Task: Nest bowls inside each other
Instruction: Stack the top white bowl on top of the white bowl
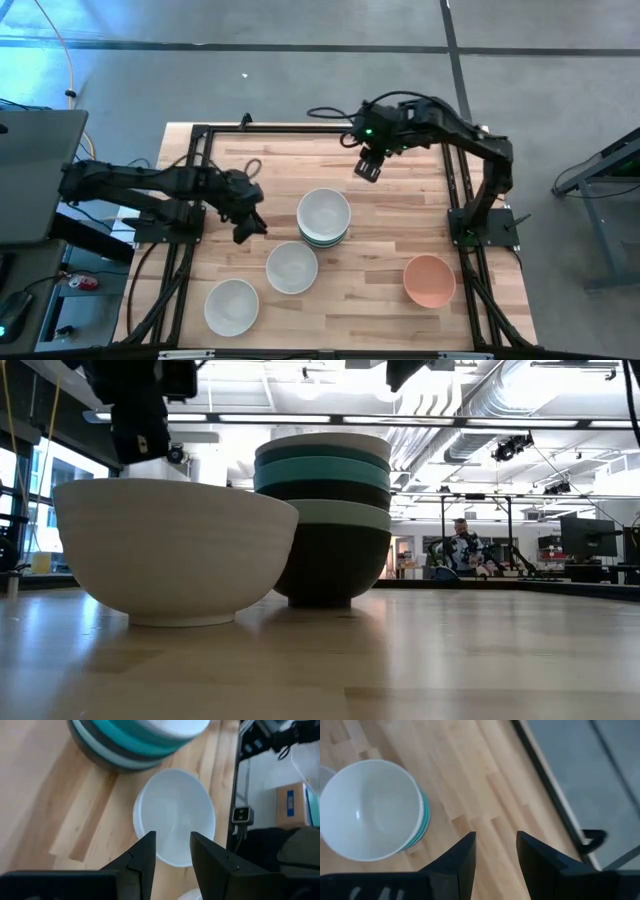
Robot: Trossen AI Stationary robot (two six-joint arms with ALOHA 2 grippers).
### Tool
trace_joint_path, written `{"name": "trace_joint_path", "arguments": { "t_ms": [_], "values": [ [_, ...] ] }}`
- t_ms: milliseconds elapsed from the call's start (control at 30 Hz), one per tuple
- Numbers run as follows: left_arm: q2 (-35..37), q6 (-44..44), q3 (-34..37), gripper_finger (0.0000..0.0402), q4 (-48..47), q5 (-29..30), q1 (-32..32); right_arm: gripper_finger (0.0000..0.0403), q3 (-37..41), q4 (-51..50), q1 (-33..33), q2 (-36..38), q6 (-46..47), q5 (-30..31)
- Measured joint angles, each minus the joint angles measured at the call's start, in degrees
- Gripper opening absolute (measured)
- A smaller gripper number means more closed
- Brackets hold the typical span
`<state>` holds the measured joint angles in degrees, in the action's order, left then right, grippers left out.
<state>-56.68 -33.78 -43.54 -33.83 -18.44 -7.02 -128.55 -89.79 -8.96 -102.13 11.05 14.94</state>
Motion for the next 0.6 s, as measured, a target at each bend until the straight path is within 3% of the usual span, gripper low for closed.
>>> {"name": "trace_joint_path", "arguments": {
  "t_ms": [600],
  "values": [
    [-17.56, -7.85, 0.01, 0.011, 7.3, 3.32, 8.31, 0.0133, 0.0, 0.06, 0.0, 8.43, -4.7, 5.54]
  ]
}}
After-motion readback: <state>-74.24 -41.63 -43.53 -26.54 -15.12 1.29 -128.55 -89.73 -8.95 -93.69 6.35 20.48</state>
